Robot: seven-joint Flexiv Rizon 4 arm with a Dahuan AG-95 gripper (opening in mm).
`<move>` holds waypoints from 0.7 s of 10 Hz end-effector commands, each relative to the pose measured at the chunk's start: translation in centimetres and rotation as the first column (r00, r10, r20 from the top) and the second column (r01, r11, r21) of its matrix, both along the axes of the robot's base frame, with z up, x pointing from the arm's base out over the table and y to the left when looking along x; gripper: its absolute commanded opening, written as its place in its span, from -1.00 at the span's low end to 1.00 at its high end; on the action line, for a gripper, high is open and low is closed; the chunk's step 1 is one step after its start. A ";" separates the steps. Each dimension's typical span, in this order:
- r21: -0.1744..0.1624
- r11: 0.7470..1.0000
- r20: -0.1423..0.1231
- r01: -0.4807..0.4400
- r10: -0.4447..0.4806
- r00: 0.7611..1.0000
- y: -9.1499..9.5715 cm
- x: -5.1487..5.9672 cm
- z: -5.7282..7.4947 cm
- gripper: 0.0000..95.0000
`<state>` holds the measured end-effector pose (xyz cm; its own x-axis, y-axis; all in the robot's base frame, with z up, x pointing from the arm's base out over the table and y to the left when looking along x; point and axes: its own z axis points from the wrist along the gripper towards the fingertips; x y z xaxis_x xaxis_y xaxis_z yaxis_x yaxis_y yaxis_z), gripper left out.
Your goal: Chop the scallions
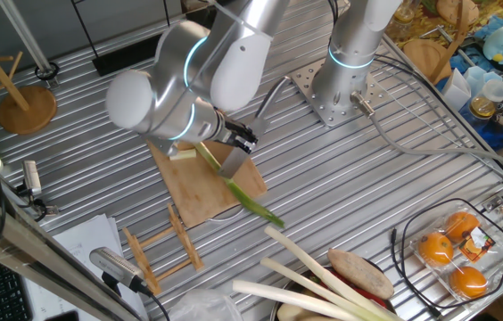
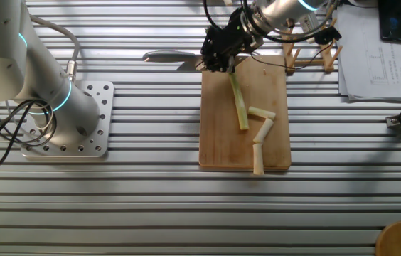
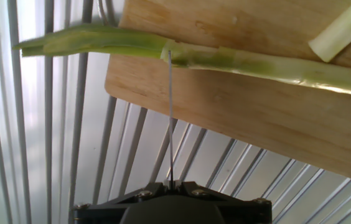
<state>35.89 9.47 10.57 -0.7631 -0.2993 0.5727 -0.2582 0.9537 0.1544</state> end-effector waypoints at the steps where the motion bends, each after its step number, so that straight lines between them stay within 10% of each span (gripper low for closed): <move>1: -0.002 1.000 0.002 0.004 -0.004 1.000 -0.2 0.0 -0.1 -1.00; 7: -0.009 1.000 0.016 0.016 -0.016 1.000 -1.0 -0.2 0.0 -1.00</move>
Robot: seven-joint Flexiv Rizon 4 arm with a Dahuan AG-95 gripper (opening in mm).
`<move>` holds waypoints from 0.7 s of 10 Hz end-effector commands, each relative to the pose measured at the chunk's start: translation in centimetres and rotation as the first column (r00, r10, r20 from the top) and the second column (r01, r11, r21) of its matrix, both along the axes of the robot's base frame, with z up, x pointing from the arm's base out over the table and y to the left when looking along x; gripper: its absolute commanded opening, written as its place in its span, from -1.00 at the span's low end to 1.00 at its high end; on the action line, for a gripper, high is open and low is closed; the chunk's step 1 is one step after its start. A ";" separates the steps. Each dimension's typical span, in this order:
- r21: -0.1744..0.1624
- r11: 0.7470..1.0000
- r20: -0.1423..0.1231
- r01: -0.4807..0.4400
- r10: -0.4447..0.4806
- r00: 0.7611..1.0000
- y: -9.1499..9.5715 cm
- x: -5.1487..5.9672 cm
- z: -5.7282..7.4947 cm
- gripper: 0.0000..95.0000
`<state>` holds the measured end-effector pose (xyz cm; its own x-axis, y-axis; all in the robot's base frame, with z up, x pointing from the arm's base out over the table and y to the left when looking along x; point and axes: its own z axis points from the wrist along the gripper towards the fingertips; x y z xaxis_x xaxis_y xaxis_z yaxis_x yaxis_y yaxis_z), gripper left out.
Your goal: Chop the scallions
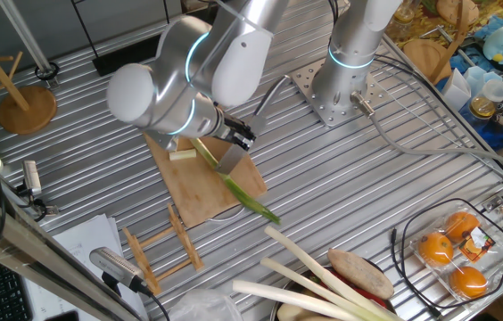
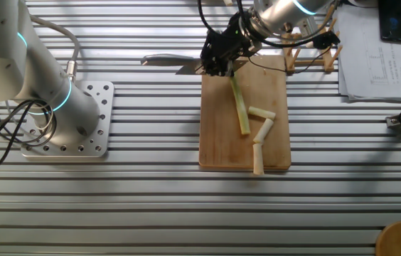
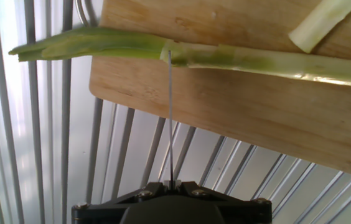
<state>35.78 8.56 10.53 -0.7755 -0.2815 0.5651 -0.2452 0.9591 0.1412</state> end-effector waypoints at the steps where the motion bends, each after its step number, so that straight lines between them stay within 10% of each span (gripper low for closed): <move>1: 0.001 1.000 0.006 0.001 -0.001 1.000 -0.1 -0.1 0.0 -1.00; 7: 0.043 0.999 0.003 0.032 -0.032 0.999 -0.9 0.9 2.5 -1.00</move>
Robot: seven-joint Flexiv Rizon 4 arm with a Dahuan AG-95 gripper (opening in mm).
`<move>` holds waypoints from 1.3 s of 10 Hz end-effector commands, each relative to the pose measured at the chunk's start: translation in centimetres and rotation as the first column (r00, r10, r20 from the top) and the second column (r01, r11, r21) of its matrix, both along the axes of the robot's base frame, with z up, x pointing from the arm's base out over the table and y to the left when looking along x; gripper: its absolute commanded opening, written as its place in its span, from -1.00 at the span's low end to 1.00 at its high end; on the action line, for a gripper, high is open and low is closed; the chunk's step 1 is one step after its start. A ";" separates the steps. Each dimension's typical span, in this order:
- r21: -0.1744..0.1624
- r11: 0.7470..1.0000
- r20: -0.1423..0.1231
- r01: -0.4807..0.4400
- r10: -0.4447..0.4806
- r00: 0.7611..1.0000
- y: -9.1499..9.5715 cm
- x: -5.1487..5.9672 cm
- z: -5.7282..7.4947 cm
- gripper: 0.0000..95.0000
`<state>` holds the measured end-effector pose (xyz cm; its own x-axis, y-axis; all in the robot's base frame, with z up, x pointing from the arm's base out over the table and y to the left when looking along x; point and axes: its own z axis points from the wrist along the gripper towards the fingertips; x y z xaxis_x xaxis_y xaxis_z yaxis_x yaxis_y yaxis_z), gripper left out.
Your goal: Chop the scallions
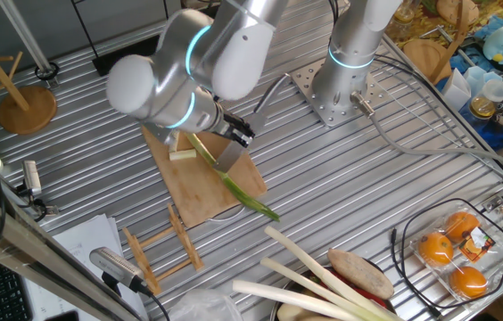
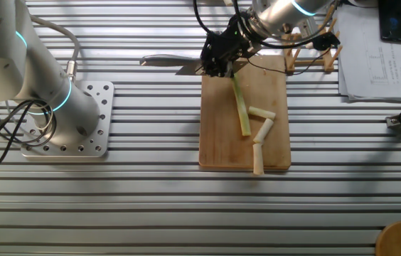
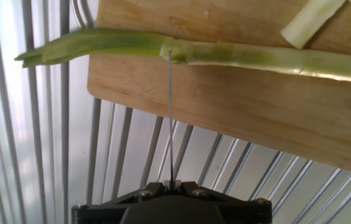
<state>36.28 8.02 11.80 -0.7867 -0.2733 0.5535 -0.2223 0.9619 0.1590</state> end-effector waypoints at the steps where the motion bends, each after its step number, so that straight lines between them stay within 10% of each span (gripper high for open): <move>1: 0.037 0.999 -0.005 0.008 -0.008 1.000 -0.8 1.0 2.2 -1.00; 7: -0.019 0.999 0.047 -0.038 0.039 0.998 -1.8 4.6 1.5 -1.00; 13: -0.067 0.992 0.044 -0.109 0.112 0.993 -4.0 7.7 1.3 -1.00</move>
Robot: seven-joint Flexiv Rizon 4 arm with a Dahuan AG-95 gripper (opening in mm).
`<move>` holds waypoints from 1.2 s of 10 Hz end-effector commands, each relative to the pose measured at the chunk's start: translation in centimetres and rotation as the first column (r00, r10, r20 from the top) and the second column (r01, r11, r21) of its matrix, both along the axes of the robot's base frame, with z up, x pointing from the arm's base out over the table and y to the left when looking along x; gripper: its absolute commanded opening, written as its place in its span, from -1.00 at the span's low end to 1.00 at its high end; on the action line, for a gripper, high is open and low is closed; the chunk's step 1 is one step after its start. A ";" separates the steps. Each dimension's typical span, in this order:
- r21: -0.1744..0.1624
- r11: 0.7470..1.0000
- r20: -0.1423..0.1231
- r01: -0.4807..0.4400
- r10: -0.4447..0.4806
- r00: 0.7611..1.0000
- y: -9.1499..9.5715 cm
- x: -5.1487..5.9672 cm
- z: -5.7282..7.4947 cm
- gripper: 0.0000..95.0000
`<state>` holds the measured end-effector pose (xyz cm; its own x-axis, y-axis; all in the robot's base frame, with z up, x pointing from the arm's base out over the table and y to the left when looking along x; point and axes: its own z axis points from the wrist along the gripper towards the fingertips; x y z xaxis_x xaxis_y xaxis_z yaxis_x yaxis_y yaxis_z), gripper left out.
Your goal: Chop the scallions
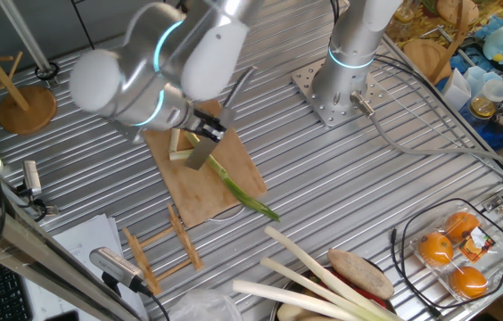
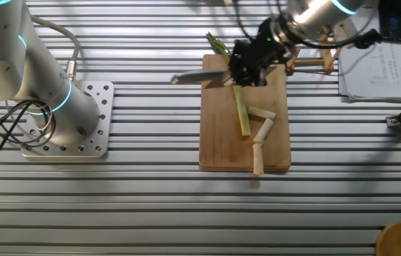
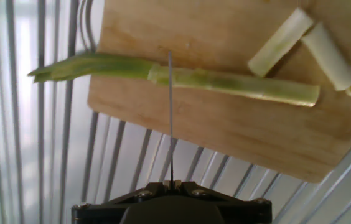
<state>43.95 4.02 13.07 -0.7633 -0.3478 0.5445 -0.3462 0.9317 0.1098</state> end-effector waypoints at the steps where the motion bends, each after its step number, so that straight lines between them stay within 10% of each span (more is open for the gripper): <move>1: -0.042 0.999 0.049 0.018 -0.016 0.999 0.0 0.3 0.4 -1.00; 3: -0.057 0.997 0.102 0.047 -0.041 0.994 0.0 0.4 0.5 -1.00; 6: -0.108 0.994 0.102 0.017 -0.006 0.995 -0.1 0.3 0.3 -1.00; 12: -0.036 0.999 0.128 0.012 -0.008 0.992 -0.1 0.5 0.2 -1.00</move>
